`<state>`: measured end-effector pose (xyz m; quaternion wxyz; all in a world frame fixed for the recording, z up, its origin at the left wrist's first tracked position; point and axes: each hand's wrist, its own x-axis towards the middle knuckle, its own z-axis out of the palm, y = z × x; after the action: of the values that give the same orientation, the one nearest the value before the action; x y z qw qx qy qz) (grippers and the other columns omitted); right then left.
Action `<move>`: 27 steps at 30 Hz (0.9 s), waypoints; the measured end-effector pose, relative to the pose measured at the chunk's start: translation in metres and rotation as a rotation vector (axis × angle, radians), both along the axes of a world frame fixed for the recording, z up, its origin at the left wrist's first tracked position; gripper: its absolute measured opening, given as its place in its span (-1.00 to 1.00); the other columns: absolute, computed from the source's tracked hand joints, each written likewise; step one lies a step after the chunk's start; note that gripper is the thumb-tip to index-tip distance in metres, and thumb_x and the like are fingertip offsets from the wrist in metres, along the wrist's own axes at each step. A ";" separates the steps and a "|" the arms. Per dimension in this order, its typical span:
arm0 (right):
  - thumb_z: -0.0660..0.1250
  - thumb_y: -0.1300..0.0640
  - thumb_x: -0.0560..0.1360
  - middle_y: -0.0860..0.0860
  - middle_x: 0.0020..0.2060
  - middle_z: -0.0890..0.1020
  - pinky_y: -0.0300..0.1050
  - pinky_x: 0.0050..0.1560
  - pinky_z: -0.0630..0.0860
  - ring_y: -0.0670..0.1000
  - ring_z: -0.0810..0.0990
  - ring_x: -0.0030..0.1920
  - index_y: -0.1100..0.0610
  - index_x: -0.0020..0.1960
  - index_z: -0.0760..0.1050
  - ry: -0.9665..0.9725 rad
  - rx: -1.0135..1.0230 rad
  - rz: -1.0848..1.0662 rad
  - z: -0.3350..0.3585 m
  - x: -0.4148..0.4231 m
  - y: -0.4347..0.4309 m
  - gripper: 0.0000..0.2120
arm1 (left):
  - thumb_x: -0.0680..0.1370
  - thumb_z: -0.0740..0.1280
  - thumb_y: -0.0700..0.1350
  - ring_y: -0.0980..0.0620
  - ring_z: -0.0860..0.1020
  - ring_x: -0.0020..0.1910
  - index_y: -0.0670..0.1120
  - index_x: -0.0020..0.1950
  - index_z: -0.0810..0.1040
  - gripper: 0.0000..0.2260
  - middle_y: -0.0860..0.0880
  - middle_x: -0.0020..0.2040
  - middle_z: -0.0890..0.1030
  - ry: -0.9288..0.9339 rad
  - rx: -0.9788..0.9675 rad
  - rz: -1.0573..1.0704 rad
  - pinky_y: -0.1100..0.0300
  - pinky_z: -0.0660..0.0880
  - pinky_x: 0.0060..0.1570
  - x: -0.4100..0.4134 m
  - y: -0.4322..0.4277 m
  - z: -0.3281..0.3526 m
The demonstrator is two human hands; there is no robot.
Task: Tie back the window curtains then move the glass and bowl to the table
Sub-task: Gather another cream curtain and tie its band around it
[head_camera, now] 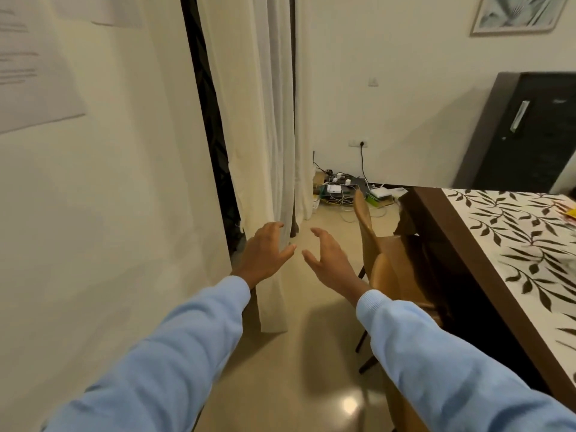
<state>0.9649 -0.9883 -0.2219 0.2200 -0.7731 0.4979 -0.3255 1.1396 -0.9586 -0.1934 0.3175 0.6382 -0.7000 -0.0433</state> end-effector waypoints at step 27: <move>0.29 -0.08 0.58 -0.02 0.46 0.36 -0.15 0.36 0.30 -0.03 0.34 0.43 0.01 0.51 0.19 -0.121 0.003 0.222 0.004 0.137 -0.382 -0.43 | 0.47 0.40 -0.04 -0.01 0.48 0.16 -0.09 0.26 0.42 -0.60 -0.03 0.19 0.49 0.164 -0.283 0.246 0.04 0.50 0.14 0.112 -0.332 -0.018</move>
<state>1.1020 -1.3706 -0.2175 0.2857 -0.8020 0.3956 -0.3445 1.2520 -1.2909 -0.2114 0.4630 0.6621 -0.5877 0.0427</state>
